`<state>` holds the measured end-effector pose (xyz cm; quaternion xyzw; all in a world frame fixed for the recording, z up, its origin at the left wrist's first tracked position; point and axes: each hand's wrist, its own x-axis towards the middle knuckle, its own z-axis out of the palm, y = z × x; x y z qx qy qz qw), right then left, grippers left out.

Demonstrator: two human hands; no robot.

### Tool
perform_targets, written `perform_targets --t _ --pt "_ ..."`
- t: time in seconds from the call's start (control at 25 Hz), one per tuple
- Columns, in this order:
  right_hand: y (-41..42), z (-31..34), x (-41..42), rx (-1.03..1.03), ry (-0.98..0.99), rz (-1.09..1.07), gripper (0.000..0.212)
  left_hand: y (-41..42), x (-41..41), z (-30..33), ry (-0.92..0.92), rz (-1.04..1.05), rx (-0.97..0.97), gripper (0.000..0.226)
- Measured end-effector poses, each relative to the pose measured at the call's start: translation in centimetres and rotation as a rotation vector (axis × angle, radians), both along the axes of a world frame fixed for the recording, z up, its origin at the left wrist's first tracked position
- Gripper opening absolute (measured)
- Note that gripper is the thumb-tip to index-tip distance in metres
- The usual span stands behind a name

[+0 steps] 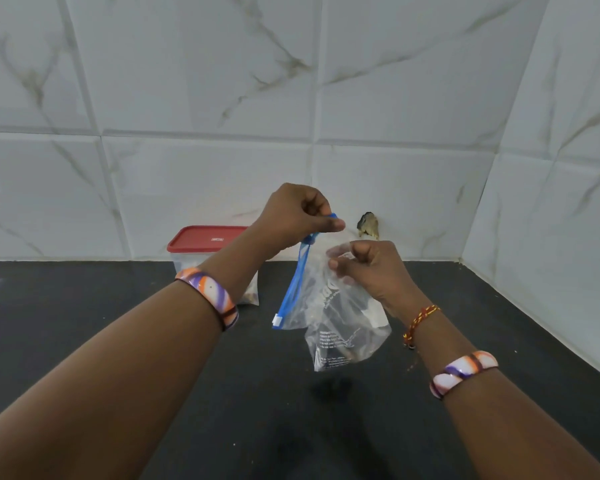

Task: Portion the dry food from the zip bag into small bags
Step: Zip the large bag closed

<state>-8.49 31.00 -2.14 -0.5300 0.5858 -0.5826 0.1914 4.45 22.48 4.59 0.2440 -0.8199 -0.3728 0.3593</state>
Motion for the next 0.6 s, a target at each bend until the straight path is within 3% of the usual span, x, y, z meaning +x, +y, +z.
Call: perform_targets --t 0.08,0.16,0.24,0.32,0.4,0.48,0.52,0.6 --pt "0.1 -0.1 -0.4 -0.011 -0.037 -0.022 0.012 0.0 0.1 -0.5 0.036 -0.013 0.092 0.021" --pt "0.0 0.1 -1.2 -0.058 -0.139 -0.055 0.012 -0.4 0.4 -1.5 -0.190 -0.039 0.130 0.042" --pt "0.1 0.3 -2.4 -0.102 -0.195 -0.089 0.010 -0.8 1.0 -2.6 -0.412 -0.045 0.072 0.043" --pt "0.3 0.0 -3.6 -0.102 -0.133 -0.118 0.009 -1.1 1.4 -2.5 -0.410 -0.003 -0.029 0.025" --pt "0.4 -0.9 -4.2 -0.062 -0.054 -0.169 0.029 -1.3 1.5 -1.2 -0.398 0.050 -0.092 0.021" --pt "0.5 -1.7 -4.5 -0.052 -0.036 -0.199 0.023 -1.3 1.5 0.4 -0.421 0.060 -0.096 0.021" --pt "0.6 -1.8 -4.3 -0.059 -0.104 -0.163 0.018 -1.2 1.5 1.0 -0.441 0.059 -0.100 0.019" --pt "0.6 -1.3 -3.9 -0.043 -0.333 0.037 0.039 -0.7 1.0 1.4 -0.398 0.079 -0.097 0.016"
